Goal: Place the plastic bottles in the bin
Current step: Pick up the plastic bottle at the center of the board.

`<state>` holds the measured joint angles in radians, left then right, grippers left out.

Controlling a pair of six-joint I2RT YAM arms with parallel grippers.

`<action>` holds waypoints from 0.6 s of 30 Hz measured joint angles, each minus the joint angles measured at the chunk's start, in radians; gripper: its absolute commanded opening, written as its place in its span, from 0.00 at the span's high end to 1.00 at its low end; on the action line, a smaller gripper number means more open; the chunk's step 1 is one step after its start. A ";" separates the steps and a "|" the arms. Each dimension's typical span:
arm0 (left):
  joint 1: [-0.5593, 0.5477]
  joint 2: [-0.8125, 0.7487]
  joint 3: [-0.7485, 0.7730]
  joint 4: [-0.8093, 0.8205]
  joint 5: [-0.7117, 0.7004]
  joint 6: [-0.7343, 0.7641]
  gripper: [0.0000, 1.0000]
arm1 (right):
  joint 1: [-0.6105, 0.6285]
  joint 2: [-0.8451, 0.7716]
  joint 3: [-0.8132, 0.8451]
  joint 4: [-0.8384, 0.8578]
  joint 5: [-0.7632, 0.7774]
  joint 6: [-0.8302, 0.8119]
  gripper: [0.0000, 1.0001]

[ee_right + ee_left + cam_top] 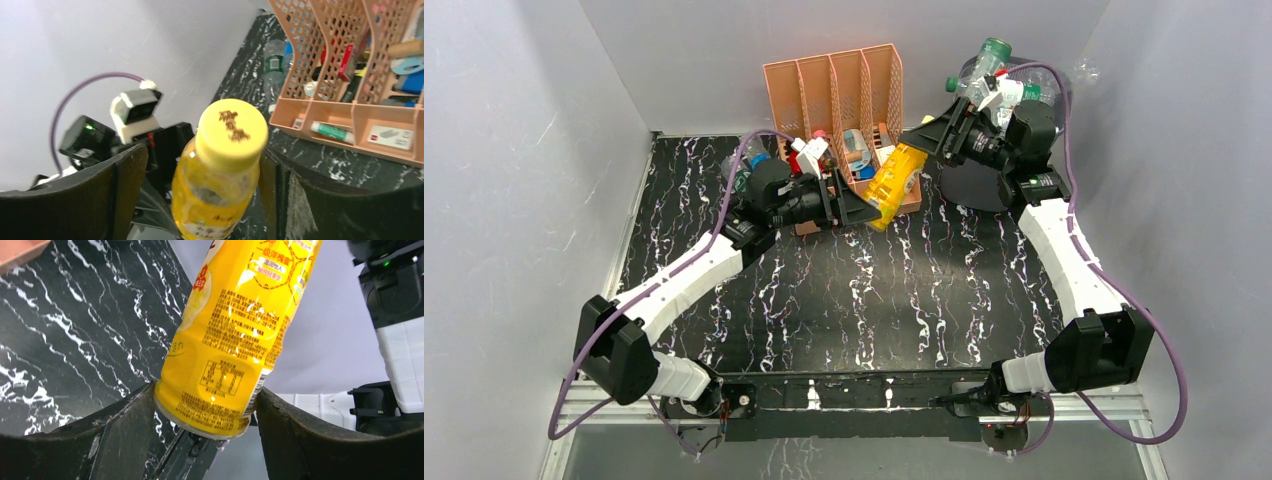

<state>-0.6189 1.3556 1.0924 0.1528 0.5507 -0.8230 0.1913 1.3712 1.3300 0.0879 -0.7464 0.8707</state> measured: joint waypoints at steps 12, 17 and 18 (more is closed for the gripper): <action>-0.005 0.028 0.069 0.013 -0.016 0.034 0.30 | 0.007 0.000 0.094 -0.242 0.064 -0.169 0.70; -0.009 0.013 0.114 -0.072 -0.086 0.095 0.17 | 0.007 0.018 0.212 -0.330 0.138 -0.236 0.72; -0.009 0.007 0.120 -0.098 -0.107 0.109 0.14 | 0.001 0.024 0.238 -0.338 0.160 -0.248 0.73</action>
<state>-0.6277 1.3628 1.2125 0.0547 0.4435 -0.7136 0.1925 1.3949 1.5677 -0.2504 -0.5865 0.6224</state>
